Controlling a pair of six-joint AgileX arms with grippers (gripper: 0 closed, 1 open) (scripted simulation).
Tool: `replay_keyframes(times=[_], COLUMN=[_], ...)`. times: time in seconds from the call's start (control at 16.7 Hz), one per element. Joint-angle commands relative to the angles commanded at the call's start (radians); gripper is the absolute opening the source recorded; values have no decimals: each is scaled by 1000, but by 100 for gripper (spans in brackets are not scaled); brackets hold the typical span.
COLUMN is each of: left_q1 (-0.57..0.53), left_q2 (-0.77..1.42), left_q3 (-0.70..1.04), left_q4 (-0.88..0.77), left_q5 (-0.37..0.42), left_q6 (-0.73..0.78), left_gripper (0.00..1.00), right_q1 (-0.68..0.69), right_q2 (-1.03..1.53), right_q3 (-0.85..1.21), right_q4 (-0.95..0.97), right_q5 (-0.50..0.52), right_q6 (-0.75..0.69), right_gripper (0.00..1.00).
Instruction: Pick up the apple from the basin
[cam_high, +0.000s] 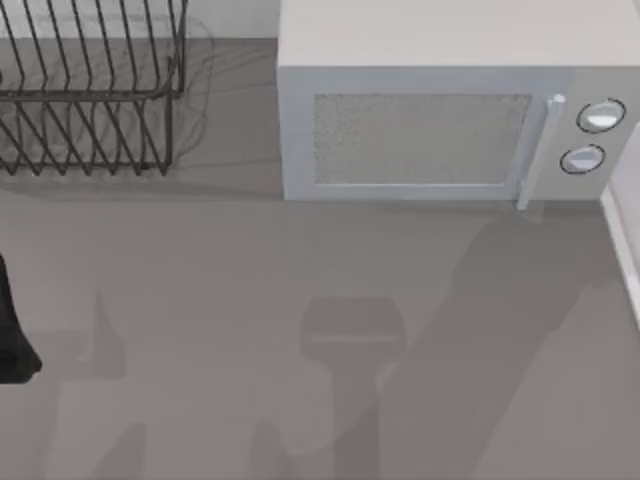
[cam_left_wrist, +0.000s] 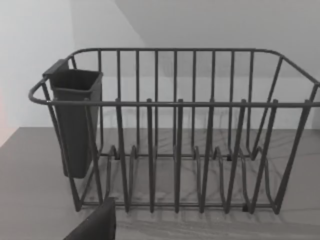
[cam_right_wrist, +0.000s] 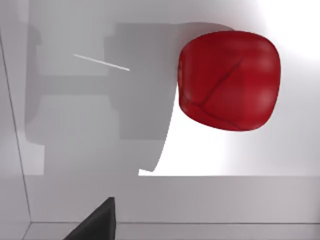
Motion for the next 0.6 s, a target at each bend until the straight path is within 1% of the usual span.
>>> replay_keyframes(times=[0.18, 0.3, 0.6], left_q1=[0, 0, 0], left_q2=[0, 0, 0], left_q3=[0, 0, 0], left_q4=[0, 0, 0], left_q5=[0, 0, 0], left_q6=[0, 0, 0], left_gripper=[100, 100, 100], right_q1=[5, 5, 3], right_q2=[10, 45, 180], right_q3=[-11, -37, -134], right_q4=[18, 73, 329], right_q5=[0, 1, 2], right_q6=[1, 2, 3], right_gripper=[100, 100, 100])
